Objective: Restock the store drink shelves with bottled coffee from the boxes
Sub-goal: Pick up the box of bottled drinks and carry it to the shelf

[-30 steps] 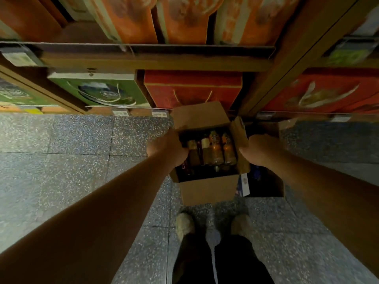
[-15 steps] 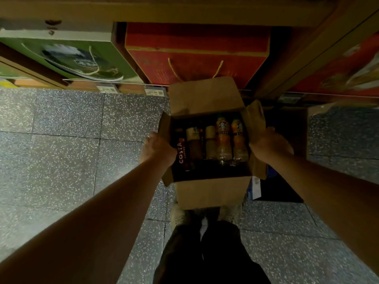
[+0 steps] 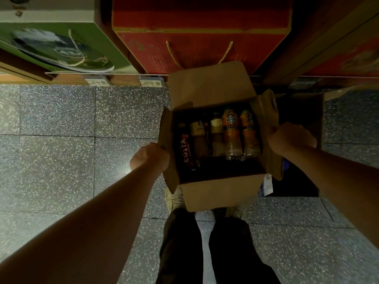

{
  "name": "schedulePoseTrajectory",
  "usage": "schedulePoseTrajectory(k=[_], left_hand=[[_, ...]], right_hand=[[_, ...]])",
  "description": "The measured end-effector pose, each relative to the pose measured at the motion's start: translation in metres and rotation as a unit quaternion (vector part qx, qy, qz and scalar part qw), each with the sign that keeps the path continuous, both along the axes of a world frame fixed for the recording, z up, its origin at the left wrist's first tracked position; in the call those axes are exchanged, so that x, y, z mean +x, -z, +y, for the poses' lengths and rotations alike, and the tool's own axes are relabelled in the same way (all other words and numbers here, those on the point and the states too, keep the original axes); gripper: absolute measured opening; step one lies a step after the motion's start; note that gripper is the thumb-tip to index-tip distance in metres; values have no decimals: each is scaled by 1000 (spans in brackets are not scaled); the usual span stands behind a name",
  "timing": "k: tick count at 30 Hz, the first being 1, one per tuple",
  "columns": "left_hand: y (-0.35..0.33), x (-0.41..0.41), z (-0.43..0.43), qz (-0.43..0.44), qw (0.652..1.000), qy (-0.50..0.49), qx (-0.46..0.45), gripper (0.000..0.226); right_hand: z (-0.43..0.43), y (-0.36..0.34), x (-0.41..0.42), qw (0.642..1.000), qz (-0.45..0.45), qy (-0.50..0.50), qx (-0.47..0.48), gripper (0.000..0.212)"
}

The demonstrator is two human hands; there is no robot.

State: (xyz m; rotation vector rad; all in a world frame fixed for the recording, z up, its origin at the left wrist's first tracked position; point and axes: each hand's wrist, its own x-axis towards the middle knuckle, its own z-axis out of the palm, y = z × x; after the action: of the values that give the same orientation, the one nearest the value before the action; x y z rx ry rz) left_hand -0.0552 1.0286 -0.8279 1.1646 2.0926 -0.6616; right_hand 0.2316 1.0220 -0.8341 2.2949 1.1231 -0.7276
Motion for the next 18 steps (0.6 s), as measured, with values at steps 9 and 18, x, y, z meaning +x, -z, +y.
schedulePoseTrajectory(k=[9,18], left_hand=[[-17,-10,-19,3,985,159,-68,37],[-55,-30,1,13,945,315,-89,31]], right_hand=[[-37,-8,14,998,18,-55,-28,42],[-79,-34,-4,996,45,-3,-73,41]])
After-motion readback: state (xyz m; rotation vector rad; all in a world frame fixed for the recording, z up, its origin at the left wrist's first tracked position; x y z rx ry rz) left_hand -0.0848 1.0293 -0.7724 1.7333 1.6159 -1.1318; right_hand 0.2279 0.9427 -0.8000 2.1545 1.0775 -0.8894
